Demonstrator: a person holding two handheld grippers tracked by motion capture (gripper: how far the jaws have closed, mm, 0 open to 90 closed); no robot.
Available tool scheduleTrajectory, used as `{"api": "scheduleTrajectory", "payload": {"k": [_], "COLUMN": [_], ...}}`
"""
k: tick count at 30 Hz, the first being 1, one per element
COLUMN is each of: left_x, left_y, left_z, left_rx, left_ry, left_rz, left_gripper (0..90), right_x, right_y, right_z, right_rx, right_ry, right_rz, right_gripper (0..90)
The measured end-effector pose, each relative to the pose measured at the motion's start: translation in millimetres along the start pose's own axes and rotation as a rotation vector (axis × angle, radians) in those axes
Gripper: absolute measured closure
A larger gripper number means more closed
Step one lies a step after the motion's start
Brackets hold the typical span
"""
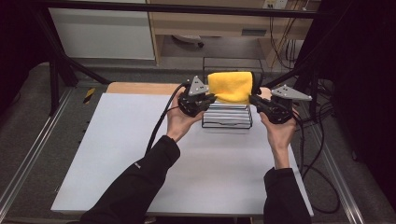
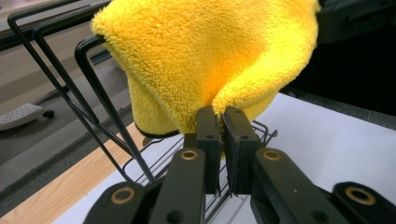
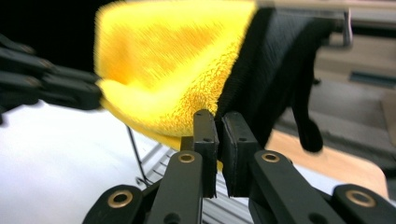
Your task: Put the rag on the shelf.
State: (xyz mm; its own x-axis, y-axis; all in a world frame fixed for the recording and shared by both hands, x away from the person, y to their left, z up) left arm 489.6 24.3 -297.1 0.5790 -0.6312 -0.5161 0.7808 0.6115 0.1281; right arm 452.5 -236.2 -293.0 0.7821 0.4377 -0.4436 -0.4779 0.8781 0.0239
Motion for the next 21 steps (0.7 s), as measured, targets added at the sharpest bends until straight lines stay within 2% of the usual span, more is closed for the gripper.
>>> {"api": "scheduleTrajectory", "payload": {"k": [4, 8, 10, 13, 15, 21], "left_x": [5.9, 8.6, 7.4, 2.5, -0.3, -13.1], "left_y": [0.3, 4.2, 7.9, 11.6, 13.3, 16.2], "left_z": [-2.0, -5.0, -10.4, -14.4, -15.7, -18.6], "left_rx": [0.009, -0.024, -0.061, -0.097, -0.113, -0.129], "left_ry": [0.001, 0.004, 0.009, -0.005, 0.005, 0.01], "left_rz": [0.017, 0.006, -0.007, -0.024, -0.033, -0.048], "left_gripper": [84.1, 77.8, 71.8, 62.2, 54.9, 40.2], "right_x": [11.3, 20.0, 21.2, 20.2, 18.0, 7.1], "right_y": [-5.3, -5.9, -6.5, -6.1, -5.7, -4.1], "right_z": [-7.7, -7.2, -6.6, -7.0, -7.4, -8.0], "right_rx": [0.027, 0.022, 0.016, 0.014, 0.012, 0.004], "right_ry": [0.018, 0.019, 0.011, -0.006, -0.016, -0.037], "right_rz": [-0.027, -0.041, -0.043, -0.029, -0.015, 0.004], "right_gripper": [85.4, 83.7, 81.4, 74.0, 66.4, 44.8]}}
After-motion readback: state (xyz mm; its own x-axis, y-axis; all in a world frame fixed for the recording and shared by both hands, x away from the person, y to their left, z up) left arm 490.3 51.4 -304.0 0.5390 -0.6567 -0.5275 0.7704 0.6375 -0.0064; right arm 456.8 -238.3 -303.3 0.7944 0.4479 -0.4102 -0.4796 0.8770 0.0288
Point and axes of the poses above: each handheld gripper's, and its own axes: x roughly forward along the jaws, z roughly out of its top, y roughly to its left, the point moved 1 cm from there along x, roughly forward along the jaws, and after that the axes turned 8 degrees about y, right-handed, at the moved point
